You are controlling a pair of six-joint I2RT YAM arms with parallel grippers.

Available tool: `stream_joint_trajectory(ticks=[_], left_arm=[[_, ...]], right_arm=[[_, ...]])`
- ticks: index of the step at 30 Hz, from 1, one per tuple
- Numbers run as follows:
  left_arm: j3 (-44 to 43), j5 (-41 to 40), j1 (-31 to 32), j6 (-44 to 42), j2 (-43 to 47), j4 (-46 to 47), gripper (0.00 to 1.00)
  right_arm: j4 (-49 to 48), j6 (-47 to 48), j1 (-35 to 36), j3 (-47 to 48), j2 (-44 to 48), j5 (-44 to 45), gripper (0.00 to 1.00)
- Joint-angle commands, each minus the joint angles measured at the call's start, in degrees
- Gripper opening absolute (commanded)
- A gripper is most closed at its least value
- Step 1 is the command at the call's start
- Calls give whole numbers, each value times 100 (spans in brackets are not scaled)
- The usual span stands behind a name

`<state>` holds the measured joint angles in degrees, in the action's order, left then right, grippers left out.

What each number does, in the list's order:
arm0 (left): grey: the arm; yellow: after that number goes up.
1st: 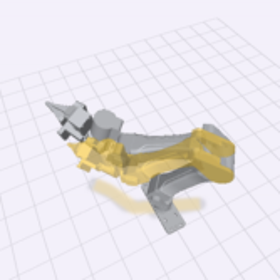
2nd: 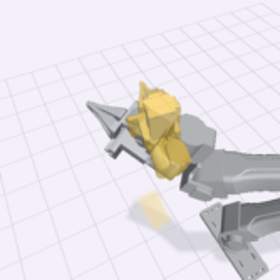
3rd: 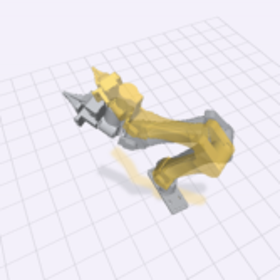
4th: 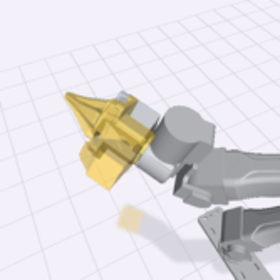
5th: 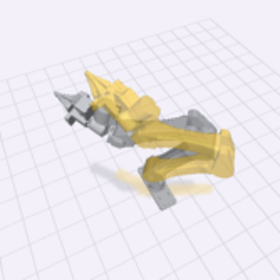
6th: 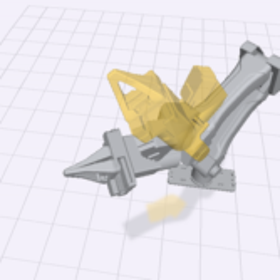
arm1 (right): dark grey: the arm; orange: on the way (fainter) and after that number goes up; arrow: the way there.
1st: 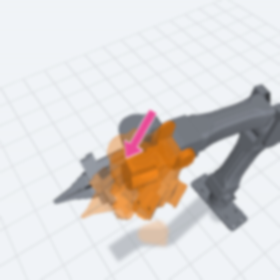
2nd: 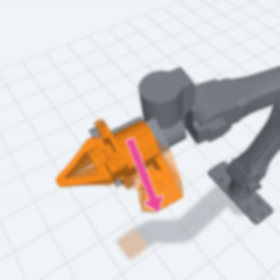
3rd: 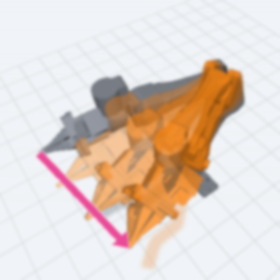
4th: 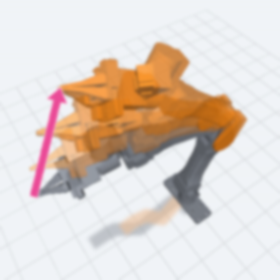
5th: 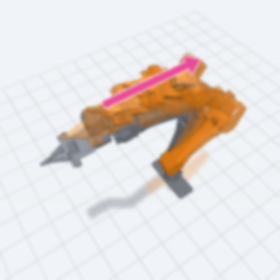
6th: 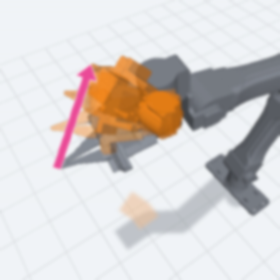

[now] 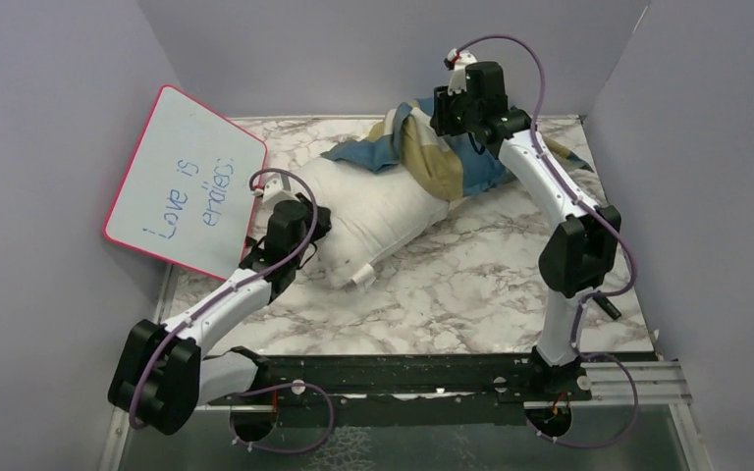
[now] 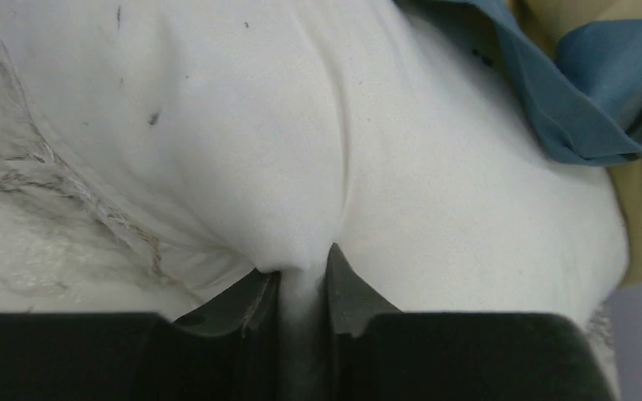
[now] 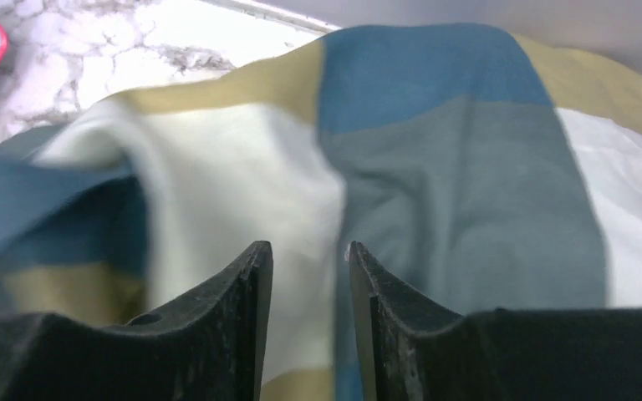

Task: Put the pillow into the pillowcase
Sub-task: Stuff the pillow into the pillowcase.

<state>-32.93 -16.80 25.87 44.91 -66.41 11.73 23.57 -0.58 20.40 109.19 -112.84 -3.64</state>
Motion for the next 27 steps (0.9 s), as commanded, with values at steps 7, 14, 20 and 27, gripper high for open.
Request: stream_joint_trajectory(ticks=[7, 14, 20, 27], left_arm=[[-120, 698, -7, -202, 1483, -1340, 62], [346, 1667, -3, 94, 2086, -1919, 83], [867, 2055, 21, 459, 1872, -1575, 98], [1212, 2004, 223, 622, 1233, -162, 98]], right_arm=[[439, -473, 109, -2386, 2451, -1464, 67], [-500, -423, 135, -3692, 3208, -2454, 74], [-1049, -148, 216, -3791, 2972, -2232, 72], [-1307, 458, 430, -3408, 2338, -1888, 72]])
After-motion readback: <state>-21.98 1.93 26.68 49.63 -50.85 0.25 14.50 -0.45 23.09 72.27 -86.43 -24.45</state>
